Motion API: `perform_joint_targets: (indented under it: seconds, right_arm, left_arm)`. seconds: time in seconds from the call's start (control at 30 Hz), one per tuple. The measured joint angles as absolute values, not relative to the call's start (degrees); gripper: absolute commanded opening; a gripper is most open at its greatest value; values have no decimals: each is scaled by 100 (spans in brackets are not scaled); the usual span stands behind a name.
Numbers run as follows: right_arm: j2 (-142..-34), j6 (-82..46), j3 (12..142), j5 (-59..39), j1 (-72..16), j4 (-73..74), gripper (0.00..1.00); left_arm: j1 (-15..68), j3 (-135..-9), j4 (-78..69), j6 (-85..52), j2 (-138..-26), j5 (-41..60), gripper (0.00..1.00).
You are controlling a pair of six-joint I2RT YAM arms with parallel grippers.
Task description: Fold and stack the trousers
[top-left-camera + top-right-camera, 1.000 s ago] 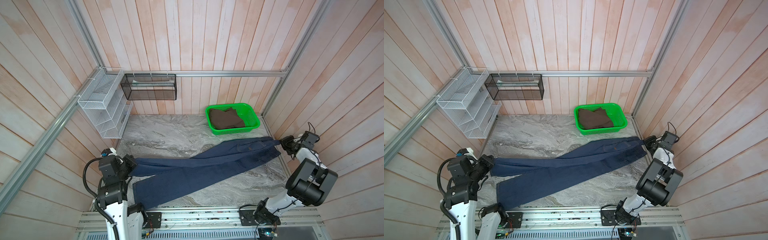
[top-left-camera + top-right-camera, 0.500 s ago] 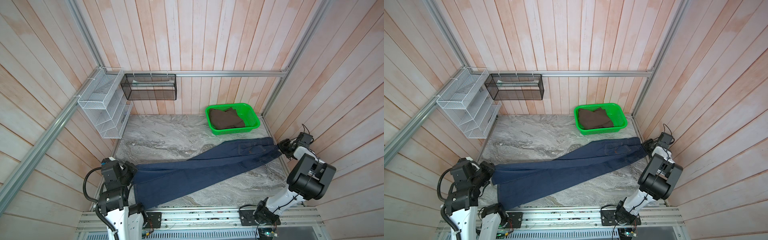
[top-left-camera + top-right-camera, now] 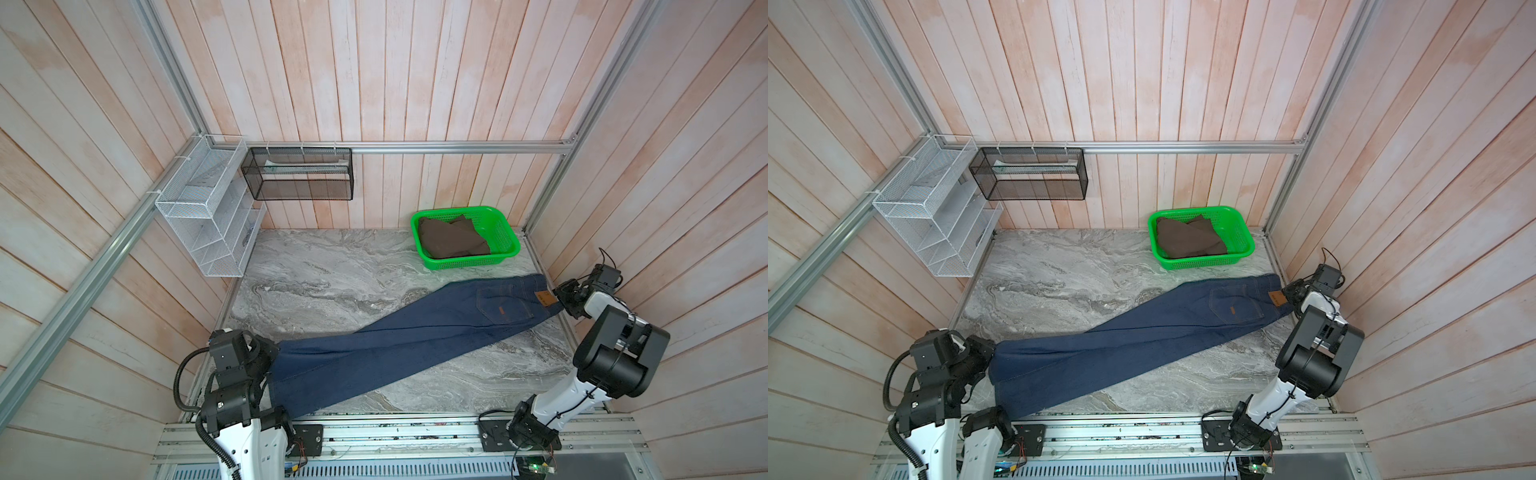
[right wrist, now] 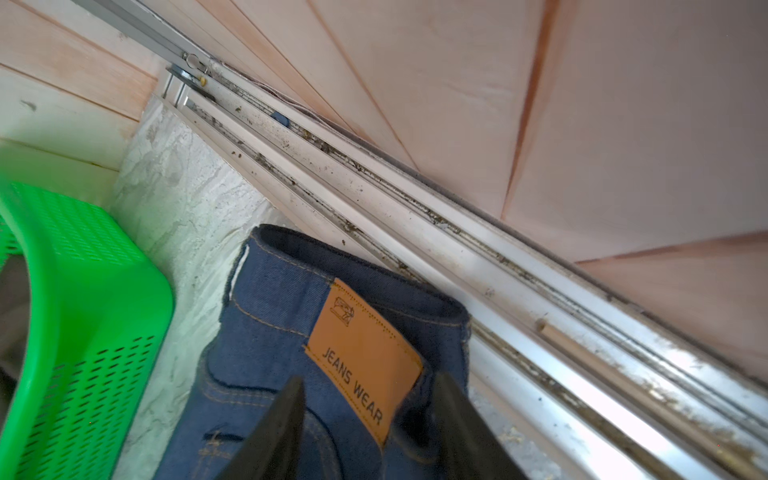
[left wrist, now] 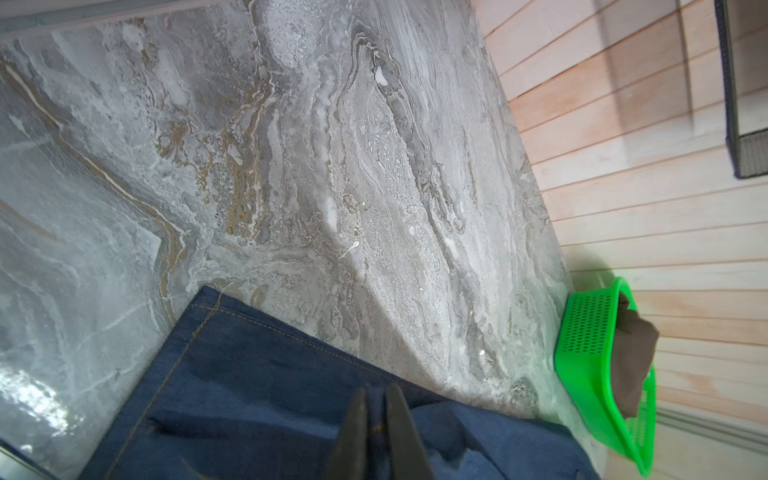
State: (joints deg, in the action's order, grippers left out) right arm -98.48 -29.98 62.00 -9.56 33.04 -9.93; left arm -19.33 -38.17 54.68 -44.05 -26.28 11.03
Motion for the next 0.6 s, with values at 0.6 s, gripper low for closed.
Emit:
perform_joint_targets:
  seconds: [0.6]
  right_arm:
    - [-8097,-3347,7039,-810,2674,-1898,48]
  left_arm:
    - [-1931,-5074,5916,-4270,-2958,1044,47]
